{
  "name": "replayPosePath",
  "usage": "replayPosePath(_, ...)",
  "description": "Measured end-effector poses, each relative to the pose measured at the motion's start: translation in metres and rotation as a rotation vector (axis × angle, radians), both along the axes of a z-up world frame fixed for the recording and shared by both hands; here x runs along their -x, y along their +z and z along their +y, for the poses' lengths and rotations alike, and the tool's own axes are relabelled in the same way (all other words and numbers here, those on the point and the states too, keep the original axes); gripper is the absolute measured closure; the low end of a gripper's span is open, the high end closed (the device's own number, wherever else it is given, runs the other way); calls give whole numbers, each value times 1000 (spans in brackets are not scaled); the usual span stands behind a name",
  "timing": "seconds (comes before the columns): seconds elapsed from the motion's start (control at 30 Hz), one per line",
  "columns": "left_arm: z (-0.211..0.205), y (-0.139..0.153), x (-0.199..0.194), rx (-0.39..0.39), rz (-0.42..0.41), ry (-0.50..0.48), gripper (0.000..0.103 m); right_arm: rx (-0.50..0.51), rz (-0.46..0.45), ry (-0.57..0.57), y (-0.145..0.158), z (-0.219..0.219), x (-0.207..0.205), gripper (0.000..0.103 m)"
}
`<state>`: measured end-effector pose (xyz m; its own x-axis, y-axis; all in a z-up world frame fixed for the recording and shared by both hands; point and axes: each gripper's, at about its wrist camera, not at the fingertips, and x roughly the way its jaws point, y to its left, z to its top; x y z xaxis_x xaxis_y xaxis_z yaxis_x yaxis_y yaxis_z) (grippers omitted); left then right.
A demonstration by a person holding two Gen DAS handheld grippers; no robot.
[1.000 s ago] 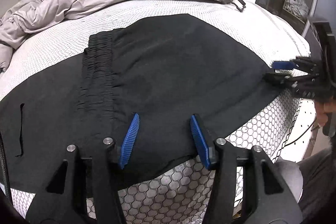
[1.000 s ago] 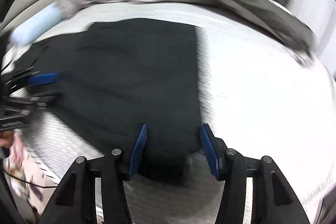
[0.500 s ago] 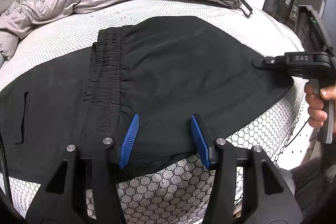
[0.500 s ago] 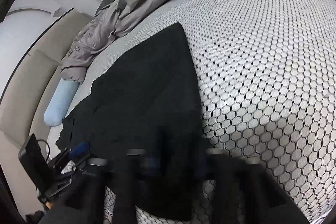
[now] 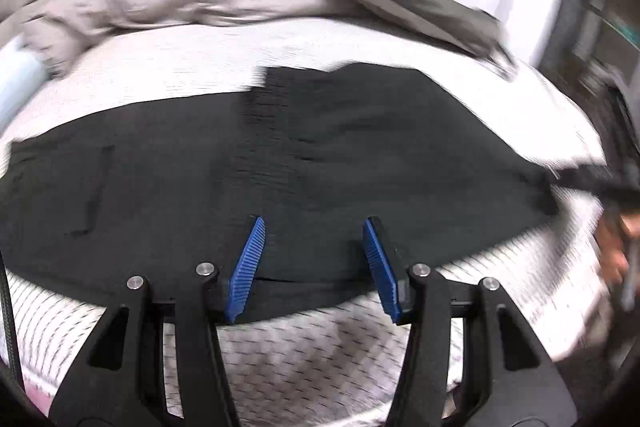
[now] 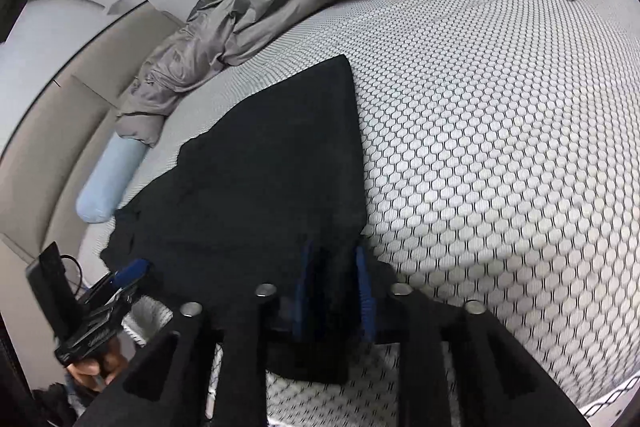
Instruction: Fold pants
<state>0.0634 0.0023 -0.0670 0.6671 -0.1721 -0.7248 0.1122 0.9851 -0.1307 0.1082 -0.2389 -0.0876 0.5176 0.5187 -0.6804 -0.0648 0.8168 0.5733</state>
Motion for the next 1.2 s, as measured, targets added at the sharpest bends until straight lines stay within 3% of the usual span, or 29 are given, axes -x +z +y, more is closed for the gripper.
replayPosePath(0.07,7,-8,-7,-2,35,47,55,-120,75,32,-18,-1,-3,71)
replayPosePath(0.1,8,-11,-8,-3,43,49,55,-180,114,19,-30,-3,-5,76)
replayPosePath(0.13,7,-12,-9,-11,41,47,56,-202,101,-8,-32,-5,-5,88)
replayPosePath(0.17,5,-12,-7,-29,35,43,58,-212,87,-9,-28,-9,-4,91)
replayPosePath(0.3,0,-12,-2,-78,28,19,61,-140,-35,10,6,-6,9,96)
replayPosePath(0.43,0,-14,-3,-84,29,15,61,-14,74,33,-22,10,-5,95)
replayPosePath(0.57,3,-16,-4,-88,19,17,61,-8,52,34,-12,8,0,95)
replayPosePath(0.73,8,-12,-2,-76,7,27,60,9,29,-29,0,-11,12,79)
replayPosePath(0.8,19,-7,0,-22,15,58,54,22,-20,-68,9,-17,19,75)
replayPosePath(0.83,27,-5,0,13,25,73,52,11,-47,-90,15,-22,22,67)
replayPosePath(0.9,42,-3,2,82,57,86,52,-28,-56,-104,17,-26,22,56)
replayPosePath(0.93,47,-1,4,102,64,98,52,-36,-51,-110,17,-28,21,56)
replayPosePath(1.0,68,2,15,136,59,158,50,-26,-20,-123,14,-30,18,56)
replayPosePath(1.1,107,8,28,193,35,281,38,-59,15,-158,8,-36,15,39)
replayPosePath(1.2,150,13,41,229,12,431,22,-118,3,-176,9,-41,14,30)
